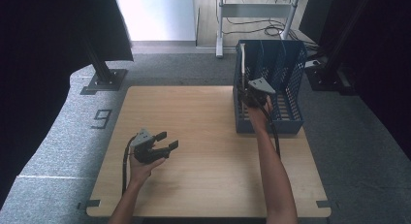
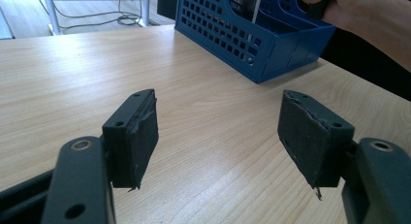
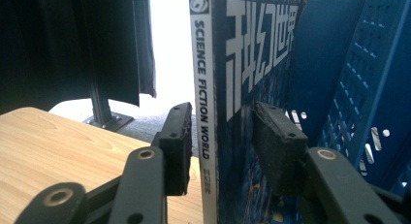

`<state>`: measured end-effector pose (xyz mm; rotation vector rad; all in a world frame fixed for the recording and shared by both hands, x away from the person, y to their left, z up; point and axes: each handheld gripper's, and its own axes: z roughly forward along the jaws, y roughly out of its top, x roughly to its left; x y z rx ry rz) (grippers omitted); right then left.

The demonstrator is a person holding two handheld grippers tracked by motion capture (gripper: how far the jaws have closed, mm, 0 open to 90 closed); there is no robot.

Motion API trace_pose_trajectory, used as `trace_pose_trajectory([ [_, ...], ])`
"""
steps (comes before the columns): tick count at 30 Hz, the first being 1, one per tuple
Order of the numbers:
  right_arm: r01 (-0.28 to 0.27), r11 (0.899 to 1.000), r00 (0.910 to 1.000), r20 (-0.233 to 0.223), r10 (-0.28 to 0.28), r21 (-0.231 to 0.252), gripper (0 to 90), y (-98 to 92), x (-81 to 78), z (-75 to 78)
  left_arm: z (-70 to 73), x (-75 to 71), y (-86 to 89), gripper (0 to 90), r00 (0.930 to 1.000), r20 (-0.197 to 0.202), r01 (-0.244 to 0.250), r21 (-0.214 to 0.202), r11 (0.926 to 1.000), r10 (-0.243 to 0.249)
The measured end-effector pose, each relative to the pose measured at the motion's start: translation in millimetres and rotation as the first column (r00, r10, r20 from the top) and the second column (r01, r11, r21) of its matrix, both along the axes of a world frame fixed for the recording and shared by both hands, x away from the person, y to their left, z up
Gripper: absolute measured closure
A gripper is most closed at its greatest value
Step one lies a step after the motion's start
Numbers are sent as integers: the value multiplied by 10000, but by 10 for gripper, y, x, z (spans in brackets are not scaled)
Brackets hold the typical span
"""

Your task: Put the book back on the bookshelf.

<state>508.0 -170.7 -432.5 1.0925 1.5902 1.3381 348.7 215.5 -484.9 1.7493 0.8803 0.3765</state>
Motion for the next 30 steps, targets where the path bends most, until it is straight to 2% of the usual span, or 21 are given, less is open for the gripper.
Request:
trace_pose_trajectory([
  [15,-78,9999,9994,-328,83,148,471,-62,-56,-28,-7,-2,-20,308,10000,-17,44,42,10000,-44],
  [18,-198,9996,9992,-333,205,207,465,-56,-91,-7,-5,-3,-19,308,10000,-15,39,44,10000,-39],
  [20,-236,9992,9997,-110,240,324,465,-56,-138,2,-4,-5,-22,308,10000,4,46,34,10000,-46],
  [27,-305,9986,9995,-109,310,425,455,-57,-254,29,2,-20,-65,307,9999,34,147,122,9998,-147],
  [30,-374,9981,9989,-262,387,481,456,-78,-297,49,6,-28,-74,307,9999,32,147,143,9998,-148],
])
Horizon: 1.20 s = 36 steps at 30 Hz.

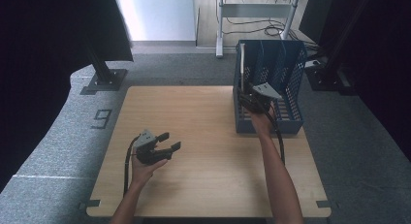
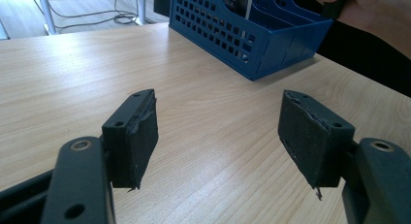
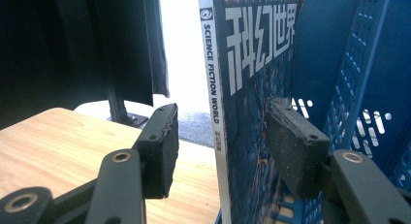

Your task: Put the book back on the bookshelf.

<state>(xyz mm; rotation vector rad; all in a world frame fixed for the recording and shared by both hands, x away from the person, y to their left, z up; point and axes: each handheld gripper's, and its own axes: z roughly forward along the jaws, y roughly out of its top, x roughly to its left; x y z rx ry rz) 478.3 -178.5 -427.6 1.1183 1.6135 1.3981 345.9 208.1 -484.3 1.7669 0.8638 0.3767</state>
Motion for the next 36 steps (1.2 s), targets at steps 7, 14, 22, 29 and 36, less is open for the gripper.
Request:
trace_pose_trajectory([
  [7,-188,9997,9998,-17,188,132,463,-22,-131,32,11,-8,-7,307,10000,32,-27,41,10000,27],
  [14,-530,9981,9985,-150,534,306,474,-12,-296,1,11,-10,-5,306,10000,3,-93,22,10000,93],
  [22,-869,9957,9962,-6,870,330,474,-5,-518,4,-3,1,-4,306,9999,-61,-136,48,9999,136],
  [29,-1115,9930,9934,-229,1125,402,470,-9,-674,-66,-25,12,-10,306,9998,-168,-136,70,9999,137],
  [36,-1397,9889,9896,-275,1412,516,471,-51,-878,-193,-31,4,-14,305,9998,-173,-104,106,9999,106],
])
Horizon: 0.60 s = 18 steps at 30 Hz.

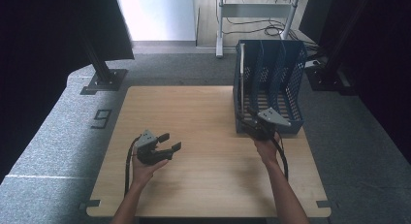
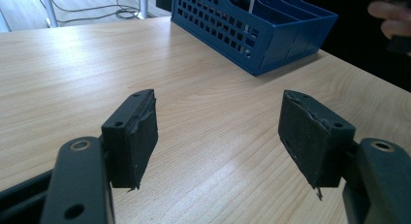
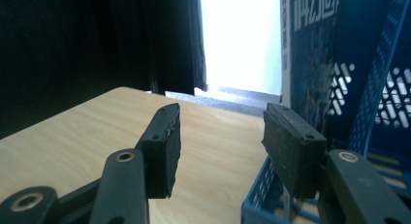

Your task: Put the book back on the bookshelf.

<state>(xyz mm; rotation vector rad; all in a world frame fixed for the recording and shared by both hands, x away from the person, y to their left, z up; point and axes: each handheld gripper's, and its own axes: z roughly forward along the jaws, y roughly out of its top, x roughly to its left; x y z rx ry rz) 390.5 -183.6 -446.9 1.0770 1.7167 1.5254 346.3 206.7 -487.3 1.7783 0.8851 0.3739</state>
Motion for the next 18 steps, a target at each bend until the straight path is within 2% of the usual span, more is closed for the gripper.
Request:
trace_pose_trajectory([
  [6,-262,9997,9996,-140,262,-18,470,-21,-159,-132,-32,-1,-28,305,9999,-100,47,107,9999,-46],
  [18,-602,9981,9957,-717,591,-139,456,-86,-324,-373,-66,1,-45,304,9997,-241,67,239,9997,-61],
])
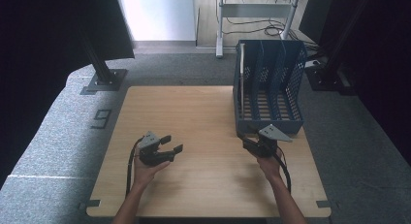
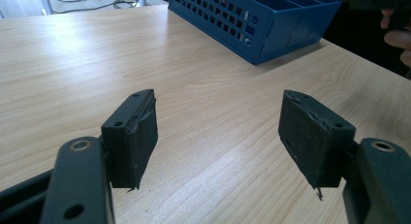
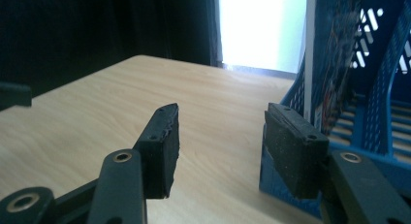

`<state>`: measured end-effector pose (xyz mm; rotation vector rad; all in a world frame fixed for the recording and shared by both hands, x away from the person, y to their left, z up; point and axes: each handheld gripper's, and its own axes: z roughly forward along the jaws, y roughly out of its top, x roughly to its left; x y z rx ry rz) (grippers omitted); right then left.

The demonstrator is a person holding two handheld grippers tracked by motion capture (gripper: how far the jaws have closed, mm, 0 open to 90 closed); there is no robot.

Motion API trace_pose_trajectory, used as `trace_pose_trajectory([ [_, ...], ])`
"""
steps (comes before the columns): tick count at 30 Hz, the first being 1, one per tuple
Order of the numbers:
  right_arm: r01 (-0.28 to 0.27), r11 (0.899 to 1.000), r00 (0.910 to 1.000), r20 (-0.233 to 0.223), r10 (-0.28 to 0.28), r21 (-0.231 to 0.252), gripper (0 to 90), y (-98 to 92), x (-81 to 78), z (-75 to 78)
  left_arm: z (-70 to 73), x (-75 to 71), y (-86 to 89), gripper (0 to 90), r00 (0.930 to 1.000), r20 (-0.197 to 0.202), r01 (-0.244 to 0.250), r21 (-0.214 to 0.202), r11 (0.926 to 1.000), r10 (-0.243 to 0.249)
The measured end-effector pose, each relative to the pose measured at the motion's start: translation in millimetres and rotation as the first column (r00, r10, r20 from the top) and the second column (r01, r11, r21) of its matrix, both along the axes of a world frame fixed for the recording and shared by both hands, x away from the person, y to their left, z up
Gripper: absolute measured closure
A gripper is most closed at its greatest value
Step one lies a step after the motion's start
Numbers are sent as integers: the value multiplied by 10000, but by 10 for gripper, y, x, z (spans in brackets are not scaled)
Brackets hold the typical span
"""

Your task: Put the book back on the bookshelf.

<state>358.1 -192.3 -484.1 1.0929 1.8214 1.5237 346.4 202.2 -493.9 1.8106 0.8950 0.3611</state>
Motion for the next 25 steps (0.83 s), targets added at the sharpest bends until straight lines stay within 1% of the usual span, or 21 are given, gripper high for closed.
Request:
trace_pose_trajectory([
  [4,-72,9999,9998,-182,70,-89,455,-21,-59,-99,-9,-2,0,304,10000,-34,19,26,10000,-19],
  [6,-107,9996,9993,-349,97,-276,450,-28,-66,-136,-16,-2,-6,304,10000,-60,40,93,9999,-39],
  [8,-121,9996,9991,-416,110,-256,452,-39,-75,-174,-22,-5,-18,304,10000,-73,49,134,9999,-48],
  [12,-177,9989,9982,-573,152,-432,452,-33,-71,-229,-24,-9,-23,304,10000,-70,64,169,9998,-63],
  [25,-85,9988,9980,-629,55,-475,449,-37,-65,-260,-1,-17,9,304,10000,-28,52,82,10000,-51],
])
